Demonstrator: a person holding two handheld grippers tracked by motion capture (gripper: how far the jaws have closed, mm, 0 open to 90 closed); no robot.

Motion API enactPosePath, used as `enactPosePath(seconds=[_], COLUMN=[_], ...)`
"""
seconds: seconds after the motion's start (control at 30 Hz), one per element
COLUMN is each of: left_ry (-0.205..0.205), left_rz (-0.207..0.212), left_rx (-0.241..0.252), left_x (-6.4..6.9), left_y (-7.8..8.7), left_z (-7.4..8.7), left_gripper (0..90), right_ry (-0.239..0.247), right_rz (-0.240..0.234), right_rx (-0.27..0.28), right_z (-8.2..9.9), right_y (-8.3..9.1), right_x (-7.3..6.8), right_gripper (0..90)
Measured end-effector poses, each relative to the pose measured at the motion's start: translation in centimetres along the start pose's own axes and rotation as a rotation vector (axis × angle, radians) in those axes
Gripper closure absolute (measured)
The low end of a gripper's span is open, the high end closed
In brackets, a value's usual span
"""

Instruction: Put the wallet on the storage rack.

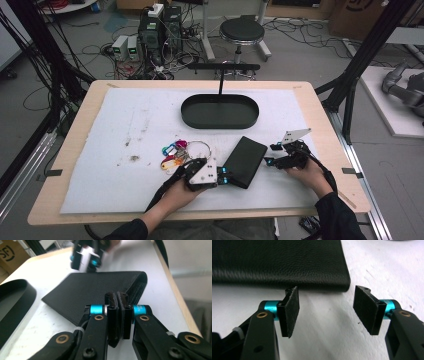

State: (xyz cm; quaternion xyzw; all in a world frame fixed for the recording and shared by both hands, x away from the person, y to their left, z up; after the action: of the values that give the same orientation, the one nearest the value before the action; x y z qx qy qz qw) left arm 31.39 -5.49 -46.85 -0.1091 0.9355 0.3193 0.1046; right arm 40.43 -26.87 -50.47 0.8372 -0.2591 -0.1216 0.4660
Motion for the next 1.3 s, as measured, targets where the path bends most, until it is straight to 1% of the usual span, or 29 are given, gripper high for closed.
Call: enactPosePath(seconds=[0.03, 0.1, 0.13, 0.17, 0.23, 0.27, 0.3, 0.33, 0.37, 0.47, 0.5, 0.53, 0.57, 0.73, 0.77, 0.8, 0.83, 0.87, 0.9, 0.97, 1.0, 1.07, 1.1, 1.13, 1.17, 1.2, 1.23, 1.27, 1.3], left_ry=[0.057, 0.124, 0.124, 0.181, 0.214, 0.214, 0.231, 0.255, 0.26, 0.266, 0.266, 0.258, 0.242, 0.222, 0.22, 0.209, 0.209, 0.211, 0.2, 0.193, 0.193, 0.229, 0.229, 0.238, 0.23, 0.23, 0.213, 0.154, 0.154], left_rz=[0.001, 0.008, 0.008, 0.012, 0.019, 0.019, 0.023, 0.031, 0.03, 0.032, 0.032, 0.03, 0.013, 0.002, -0.007, -0.02, -0.02, -0.023, -0.039, -0.05, -0.05, -0.082, -0.082, -0.081, -0.075, -0.075, -0.081, -0.116, -0.116], left_rx=[0.029, 0.06, 0.06, 0.096, 0.117, 0.117, 0.127, 0.142, 0.144, 0.152, 0.152, 0.148, 0.14, 0.117, 0.116, 0.105, 0.105, 0.101, 0.075, 0.063, 0.063, 0.071, 0.071, 0.074, 0.058, 0.058, 0.037, 0.0, 0.0], left_x=[-0.7, -1.3, -1.3, -1.8, -2.2, -2.2, -2.3, -2.4, -2.5, -2.5, -2.5, -2.6, -2.7, -2.8, -2.8, -2.9, -2.9, -2.9, -3.1, -3.2, -3.2, -3.7, -3.7, -3.8, -3.7, -3.7, -3.6, -3.3, -3.3], left_y=[0.5, 0.8, 0.8, 1.1, 1.3, 1.3, 1.4, 1.6, 1.6, 1.8, 1.8, 1.9, 2.1, 2.3, 2.4, 2.7, 2.7, 2.9, 3.1, 3.3, 3.3, 3.6, 3.6, 3.7, 3.9, 3.9, 4.0, 4.4, 4.4], left_z=[0.3, 0.6, 0.6, 0.6, 0.5, 0.5, 0.5, 0.4, 0.4, 0.4, 0.4, 0.4, 0.6, 0.9, 0.9, 1.1, 1.1, 1.3, 1.8, 2.1, 2.1, 2.3, 2.3, 2.4, 2.7, 2.7, 2.9, 3.0, 3.0], left_gripper=[87.2, 87.2, 87.2, 87.2, 87.2, 87.2, 87.2, 87.2, 87.2, 87.2, 87.2, 87.1, 87.0, 86.4, 86.2, 85.7, 85.1, 84.0, 82.3, 76.3, 73.6, 58.7, 52.4, 49.7, 45.8, 42.3, 42.3, 38.9, 39.0], right_ry=[0.017, 0.03, 0.03, 0.037, 0.055, 0.066, 0.07, 0.084, 0.102, 0.163, 0.163, 0.181, 0.186, 0.22, 0.222, 0.218, 0.218, 0.205, 0.197, 0.185, 0.18, 0.155, 0.148, 0.135, 0.128, 0.121, 0.121, 0.107, 0.114], right_rz=[0.016, 0.026, 0.025, 0.03, 0.047, 0.068, 0.08, 0.102, 0.111, 0.142, 0.142, 0.147, 0.152, 0.203, 0.201, 0.192, 0.192, 0.175, 0.164, 0.13, 0.115, 0.08, 0.069, 0.053, 0.042, 0.03, 0.03, 0.011, 0.009], right_rx=[0.006, 0.008, -0.003, -0.006, -0.005, -0.009, -0.016, -0.019, -0.029, -0.039, -0.039, -0.054, -0.052, -0.038, -0.031, -0.018, -0.018, 0.017, 0.032, 0.048, 0.042, 0.044, 0.046, 0.053, 0.059, 0.061, 0.061, 0.068, 0.071], right_z=[-0.1, -0.2, -0.2, -0.2, -0.3, -0.5, -0.6, -1.0, -1.3, -2.3, -2.3, -2.5, -2.5, -2.6, -2.6, -2.7, -2.7, -2.8, -2.8, -2.8, -2.6, -2.6, -2.6, -2.7, -2.8, -2.9, -2.9, -3.4, -3.5], right_y=[-0.1, -0.3, -0.4, -0.4, -0.6, -0.7, -0.8, -1.0, -1.2, -1.6, -1.6, -1.6, -1.5, -0.9, -0.7, -0.4, -0.4, 0.3, 0.7, 1.1, 1.2, 1.2, 1.3, 1.4, 1.5, 1.6, 1.6, 1.8, 1.8], right_x=[0.0, 0.0, -0.1, -0.1, -0.1, -0.1, -0.1, -0.2, -0.4, -0.6, -0.6, -0.6, -0.6, -0.4, -0.4, -0.4, -0.4, -0.3, -0.3, -0.5, -0.6, -0.8, -0.9, -1.0, -1.1, -1.2, -1.2, -1.6, -1.6], right_gripper=[36.7, 37.1, 37.1, 37.0, 36.5, 35.5, 33.1, 31.4, 31.0, 35.8, 35.8, 41.5, 44.4, 55.6, 57.6, 60.7, 60.7, 64.8, 66.6, 68.6, 70.0, 70.7, 71.1, 71.4, 72.0, 73.0, 73.0, 74.9, 75.1])
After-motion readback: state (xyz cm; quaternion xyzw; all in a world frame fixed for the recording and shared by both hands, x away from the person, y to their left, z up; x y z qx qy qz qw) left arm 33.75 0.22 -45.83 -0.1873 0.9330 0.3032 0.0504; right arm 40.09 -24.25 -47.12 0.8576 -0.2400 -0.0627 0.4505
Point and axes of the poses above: each handheld gripper's, and its own axes: y roughly backward along the jaws, z roughly out of its underside, x roughly to its right, the point moved 9 cm from there along -y, roughly forward along the jaws, and after that the axes turned 10 degrees about -x, right-handed, at the moved point
